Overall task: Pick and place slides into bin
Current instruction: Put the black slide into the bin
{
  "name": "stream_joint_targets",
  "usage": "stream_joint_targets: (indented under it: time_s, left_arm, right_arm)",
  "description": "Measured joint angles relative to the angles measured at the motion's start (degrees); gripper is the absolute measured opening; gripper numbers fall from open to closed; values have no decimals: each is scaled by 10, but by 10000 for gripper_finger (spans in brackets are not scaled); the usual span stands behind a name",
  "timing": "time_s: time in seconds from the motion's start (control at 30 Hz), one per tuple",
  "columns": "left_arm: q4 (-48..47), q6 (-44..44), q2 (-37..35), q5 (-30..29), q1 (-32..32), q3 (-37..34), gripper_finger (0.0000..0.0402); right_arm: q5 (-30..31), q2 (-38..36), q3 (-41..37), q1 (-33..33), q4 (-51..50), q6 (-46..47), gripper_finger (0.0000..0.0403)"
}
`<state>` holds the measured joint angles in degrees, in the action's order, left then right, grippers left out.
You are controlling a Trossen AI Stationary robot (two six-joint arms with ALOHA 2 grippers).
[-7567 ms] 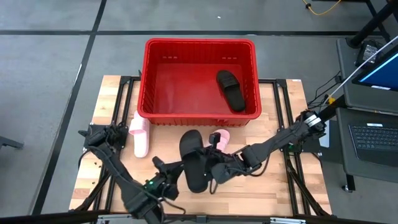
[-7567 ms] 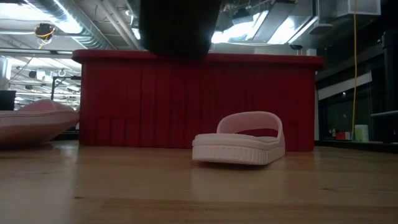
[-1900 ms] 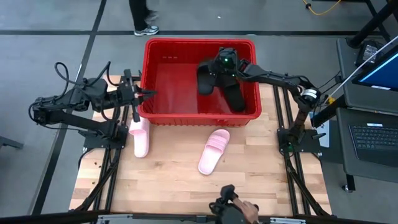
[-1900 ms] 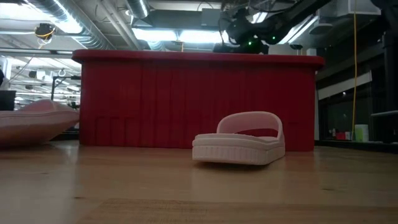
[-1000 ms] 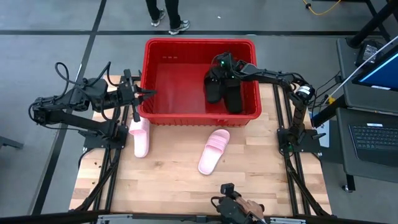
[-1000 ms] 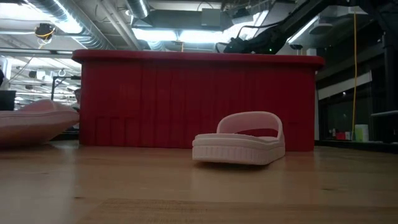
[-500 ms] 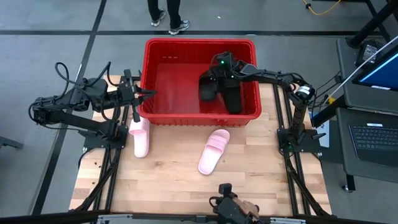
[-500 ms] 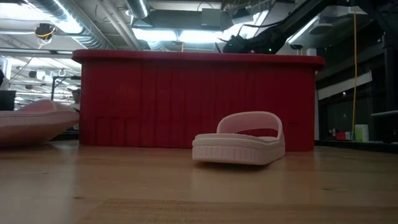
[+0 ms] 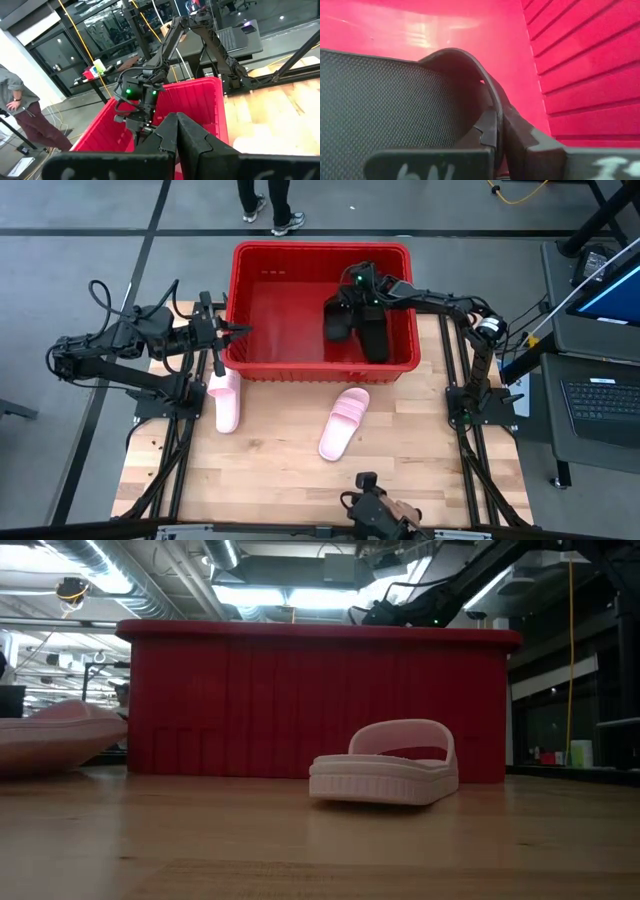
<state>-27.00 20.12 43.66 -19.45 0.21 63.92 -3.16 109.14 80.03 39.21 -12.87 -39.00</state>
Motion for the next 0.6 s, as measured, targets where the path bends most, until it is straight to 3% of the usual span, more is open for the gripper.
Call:
stream_joint_targets:
  time_s: [0.6]
  left_arm:
    - [0, 0, 0, 16, 0, 0, 1]
  right_arm:
    - [1, 26, 1, 5, 26, 9, 21]
